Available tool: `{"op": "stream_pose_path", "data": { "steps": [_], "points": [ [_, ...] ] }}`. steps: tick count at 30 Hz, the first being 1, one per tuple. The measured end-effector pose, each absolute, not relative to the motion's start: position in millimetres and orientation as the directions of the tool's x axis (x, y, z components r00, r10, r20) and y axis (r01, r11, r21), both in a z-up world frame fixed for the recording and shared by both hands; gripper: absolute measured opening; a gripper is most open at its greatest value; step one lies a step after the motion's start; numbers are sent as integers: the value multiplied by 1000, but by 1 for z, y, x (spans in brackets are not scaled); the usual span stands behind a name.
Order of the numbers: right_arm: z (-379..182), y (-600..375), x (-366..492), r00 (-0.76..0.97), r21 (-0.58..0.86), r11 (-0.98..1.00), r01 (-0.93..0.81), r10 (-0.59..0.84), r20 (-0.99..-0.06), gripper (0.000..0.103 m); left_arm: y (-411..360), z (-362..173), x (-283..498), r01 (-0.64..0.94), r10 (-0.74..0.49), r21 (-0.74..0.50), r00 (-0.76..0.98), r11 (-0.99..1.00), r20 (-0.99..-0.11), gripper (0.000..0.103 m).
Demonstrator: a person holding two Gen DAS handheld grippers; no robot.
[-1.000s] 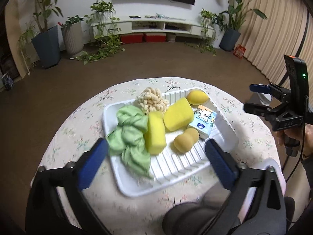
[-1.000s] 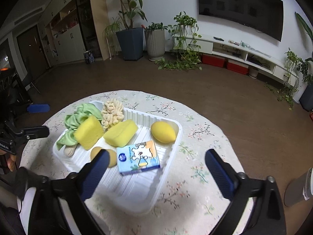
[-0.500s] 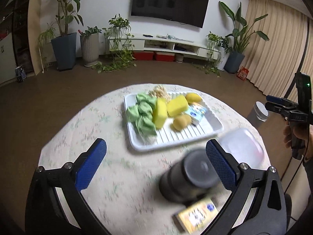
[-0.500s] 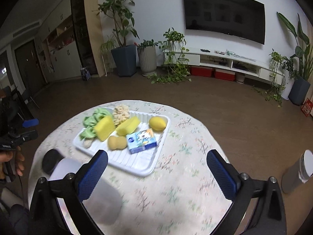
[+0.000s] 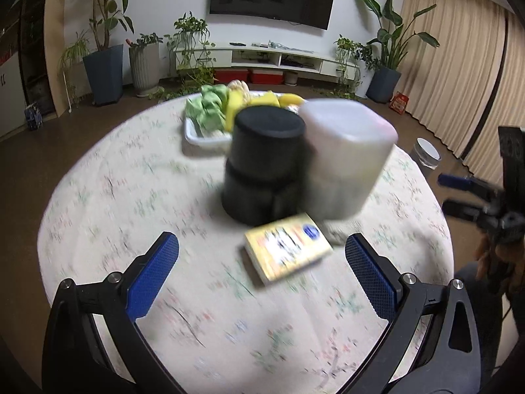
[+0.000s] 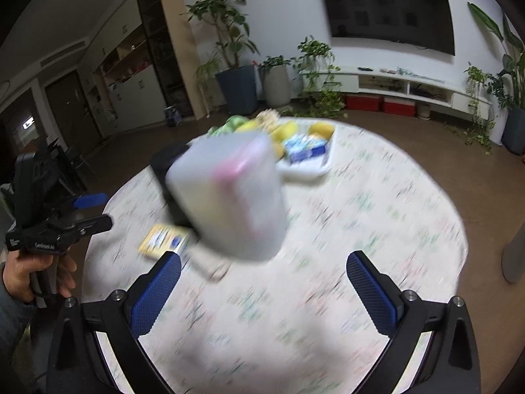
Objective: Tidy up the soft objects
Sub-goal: 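Return both tools to the table beside the tissue pack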
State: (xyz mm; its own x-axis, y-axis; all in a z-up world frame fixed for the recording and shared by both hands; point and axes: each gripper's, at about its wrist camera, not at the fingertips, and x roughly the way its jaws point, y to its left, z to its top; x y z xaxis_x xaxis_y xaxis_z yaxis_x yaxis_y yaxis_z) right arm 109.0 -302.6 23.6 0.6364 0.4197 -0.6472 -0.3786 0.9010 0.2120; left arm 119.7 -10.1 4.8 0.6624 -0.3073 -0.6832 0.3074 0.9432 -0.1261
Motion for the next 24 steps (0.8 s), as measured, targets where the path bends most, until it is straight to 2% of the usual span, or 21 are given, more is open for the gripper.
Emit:
{"op": "stream_pose_path", "data": {
  "steps": [5,13,18,24],
  "points": [
    [0,-282,78,598,239,882,-406,454,-661,103,-29,-8,96,333,-322,-122,649,935,-689,103],
    [-9,-251,61,608,162,885,-436,422,-672,103,-45,-16,100,311,-285,-90,667,946,-688,103],
    [-13,-241,75,619,97,897,-432,373,-691,103,-48,-18,117,269,-243,-73,678,960,-694,103],
    [-24,-229,102,589,100,895,-434,366,-720,103,-55,-28,133,256,-228,-72,657,964,-719,103]
  ]
}}
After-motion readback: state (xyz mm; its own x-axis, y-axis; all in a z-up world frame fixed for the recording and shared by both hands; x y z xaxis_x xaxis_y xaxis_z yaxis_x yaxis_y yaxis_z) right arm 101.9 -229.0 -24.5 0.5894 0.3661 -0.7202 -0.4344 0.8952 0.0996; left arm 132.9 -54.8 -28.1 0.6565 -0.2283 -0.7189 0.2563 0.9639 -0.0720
